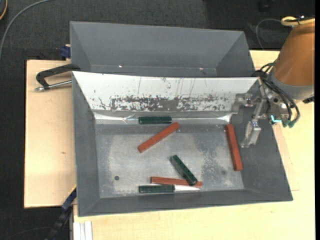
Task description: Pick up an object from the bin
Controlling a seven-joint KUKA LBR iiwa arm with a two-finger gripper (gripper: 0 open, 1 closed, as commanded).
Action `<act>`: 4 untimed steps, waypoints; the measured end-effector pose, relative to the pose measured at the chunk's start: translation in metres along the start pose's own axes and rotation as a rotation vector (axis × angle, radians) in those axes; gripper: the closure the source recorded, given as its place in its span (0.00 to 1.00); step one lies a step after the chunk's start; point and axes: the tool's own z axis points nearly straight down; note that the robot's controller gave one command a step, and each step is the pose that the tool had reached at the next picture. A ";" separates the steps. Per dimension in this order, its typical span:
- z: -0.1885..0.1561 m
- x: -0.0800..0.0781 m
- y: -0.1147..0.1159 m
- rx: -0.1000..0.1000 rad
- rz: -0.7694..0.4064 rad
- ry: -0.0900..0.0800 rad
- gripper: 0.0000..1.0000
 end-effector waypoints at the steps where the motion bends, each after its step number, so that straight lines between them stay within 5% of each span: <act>1: 0.117 0.019 0.033 -0.001 0.517 0.004 0.00; 2: 0.147 0.048 -0.035 0.001 0.278 0.002 0.00; 3: 0.063 0.049 0.076 -0.005 0.241 -0.008 0.00; 4: 0.146 0.066 0.106 -0.001 -0.034 0.007 0.00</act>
Offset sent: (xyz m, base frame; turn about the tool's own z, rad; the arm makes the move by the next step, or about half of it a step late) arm -0.0193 0.0317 -0.1166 0.5191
